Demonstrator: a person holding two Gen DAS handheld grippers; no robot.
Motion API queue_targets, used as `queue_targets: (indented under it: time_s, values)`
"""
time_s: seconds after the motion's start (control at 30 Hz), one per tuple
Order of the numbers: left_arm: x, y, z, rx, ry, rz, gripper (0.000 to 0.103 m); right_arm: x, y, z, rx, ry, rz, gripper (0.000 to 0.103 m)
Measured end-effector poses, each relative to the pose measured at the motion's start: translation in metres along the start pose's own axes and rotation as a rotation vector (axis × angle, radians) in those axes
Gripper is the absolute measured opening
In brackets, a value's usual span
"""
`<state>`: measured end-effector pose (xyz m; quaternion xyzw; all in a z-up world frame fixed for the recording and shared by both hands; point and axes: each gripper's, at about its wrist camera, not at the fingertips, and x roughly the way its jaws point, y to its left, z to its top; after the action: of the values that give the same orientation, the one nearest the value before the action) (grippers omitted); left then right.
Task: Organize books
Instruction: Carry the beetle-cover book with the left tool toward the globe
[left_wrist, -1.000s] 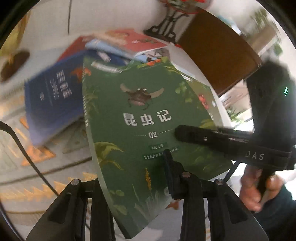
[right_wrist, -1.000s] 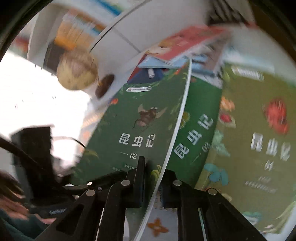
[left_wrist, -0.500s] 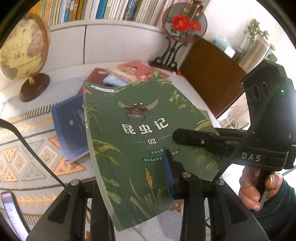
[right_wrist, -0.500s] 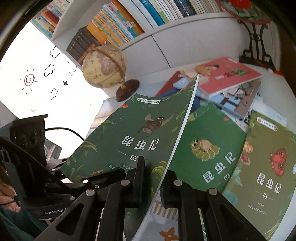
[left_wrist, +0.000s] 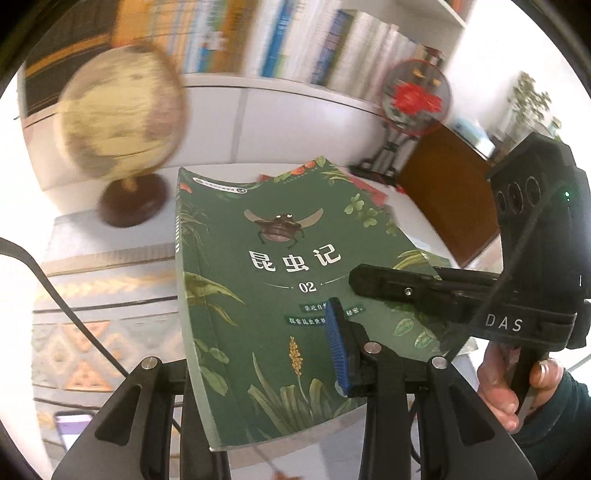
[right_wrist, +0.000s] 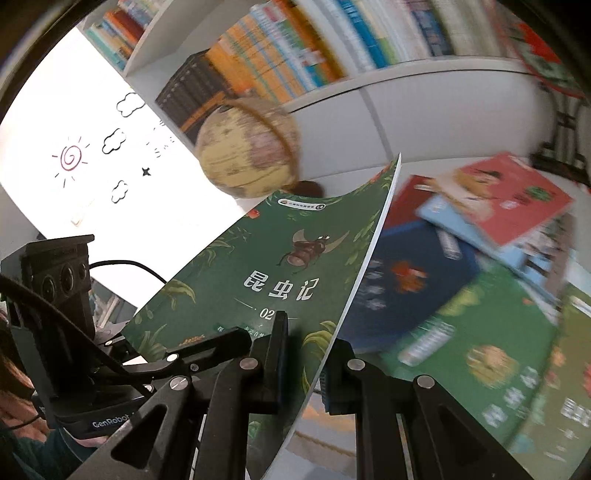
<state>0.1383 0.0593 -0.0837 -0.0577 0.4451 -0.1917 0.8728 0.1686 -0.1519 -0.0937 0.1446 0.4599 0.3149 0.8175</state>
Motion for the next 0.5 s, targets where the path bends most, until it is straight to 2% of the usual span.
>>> queue_targets:
  time_s: [0.13, 0.23, 0.4, 0.5]
  values:
    - [-0.017, 0.054, -0.007, -0.067, -0.004, 0.036, 0.031, 0.048, 0.035, 0.009, -0.021, 0.028, 0.054, 0.014]
    - [-0.022, 0.098, -0.012, -0.124, -0.001, 0.097, 0.031, 0.088, 0.057, 0.013, -0.028, 0.056, 0.083, 0.014]
    - [-0.011, 0.149, -0.020, -0.185, 0.029, 0.147, 0.031, 0.153, 0.083, 0.018, -0.042, 0.120, 0.079, 0.014]
    - [-0.003, 0.175, -0.024, -0.225, 0.041, 0.149, 0.031, 0.187, 0.089, 0.021, -0.032, 0.154, 0.078, 0.014]
